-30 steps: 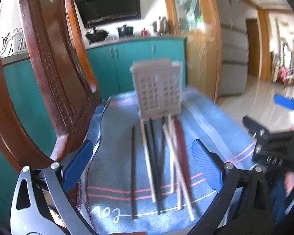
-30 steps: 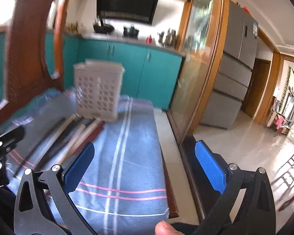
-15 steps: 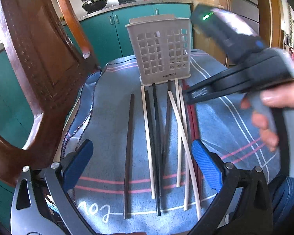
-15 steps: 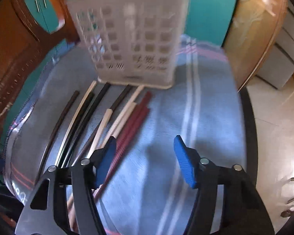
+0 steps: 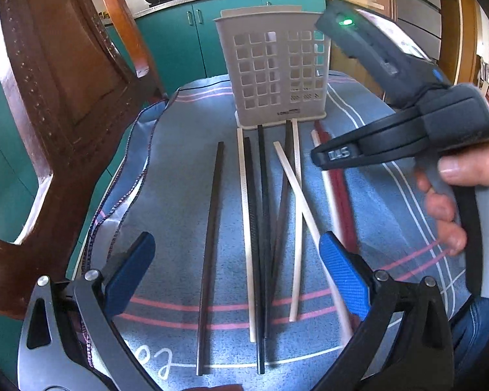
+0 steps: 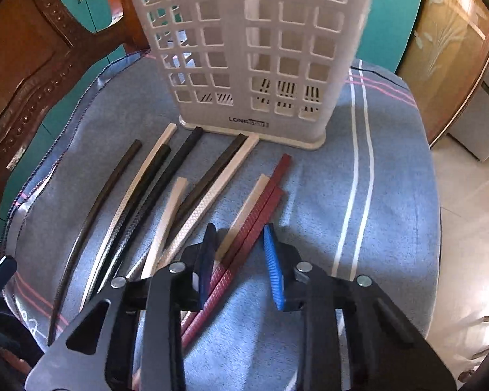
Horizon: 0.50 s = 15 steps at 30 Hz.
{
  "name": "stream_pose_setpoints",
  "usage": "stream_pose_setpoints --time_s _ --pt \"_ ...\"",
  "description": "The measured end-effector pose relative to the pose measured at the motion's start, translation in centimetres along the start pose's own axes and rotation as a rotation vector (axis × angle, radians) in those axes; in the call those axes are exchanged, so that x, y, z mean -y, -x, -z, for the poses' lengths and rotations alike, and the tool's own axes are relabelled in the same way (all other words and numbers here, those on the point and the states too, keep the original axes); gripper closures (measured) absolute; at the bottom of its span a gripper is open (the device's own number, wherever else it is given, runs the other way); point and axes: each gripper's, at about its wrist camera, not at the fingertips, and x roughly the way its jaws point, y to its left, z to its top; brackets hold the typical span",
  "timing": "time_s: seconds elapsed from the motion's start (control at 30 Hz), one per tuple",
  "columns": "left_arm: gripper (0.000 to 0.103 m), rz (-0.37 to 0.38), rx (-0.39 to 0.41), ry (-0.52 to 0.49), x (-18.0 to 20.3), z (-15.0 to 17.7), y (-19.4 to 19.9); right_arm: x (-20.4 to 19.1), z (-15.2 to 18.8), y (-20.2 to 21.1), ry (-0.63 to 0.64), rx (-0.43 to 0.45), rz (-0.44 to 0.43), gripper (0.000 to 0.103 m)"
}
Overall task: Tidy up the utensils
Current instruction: 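Lower both tools toward the row of chopsticks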
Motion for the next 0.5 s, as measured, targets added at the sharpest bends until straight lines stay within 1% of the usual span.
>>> stream_pose_setpoints --time_s 0.1,0.13,0.17,0.23,0.33,0.4,0.47,0.5 --pt "0.003 -0.004 -0.004 0.007 -0.1 -0.1 -0.2 1.8 0.2 1.0 -0.016 0.001 -0.007 0.081" --pt "0.003 -0.003 -0.004 0.010 -0.2 -0.3 -0.5 2.2 0.1 1.3 -0.016 0.005 -0.006 0.090" --pt "0.003 -0.002 -0.004 0.015 -0.2 -0.3 -0.5 2.6 0.1 1.7 -0.012 0.012 0.011 0.092" --pt "0.003 0.001 -0.008 0.020 -0.3 -0.4 -0.6 3.6 0.2 2.2 -0.014 0.032 0.045 0.092" --pt "0.003 0.007 -0.018 0.027 -0.3 -0.3 -0.8 5.0 0.4 2.3 -0.056 0.024 0.015 0.092" --pt "0.003 0.010 -0.021 0.035 -0.3 -0.2 -0.8 5.7 0.3 2.2 -0.073 0.016 0.017 0.092" --pt "0.003 0.008 -0.020 0.039 -0.2 -0.2 -0.8 6.3 0.4 2.2 -0.085 0.007 0.011 0.088" --pt "0.003 0.008 -0.020 0.040 -0.1 -0.2 -0.8 6.2 0.5 2.3 -0.092 0.006 0.006 0.083"
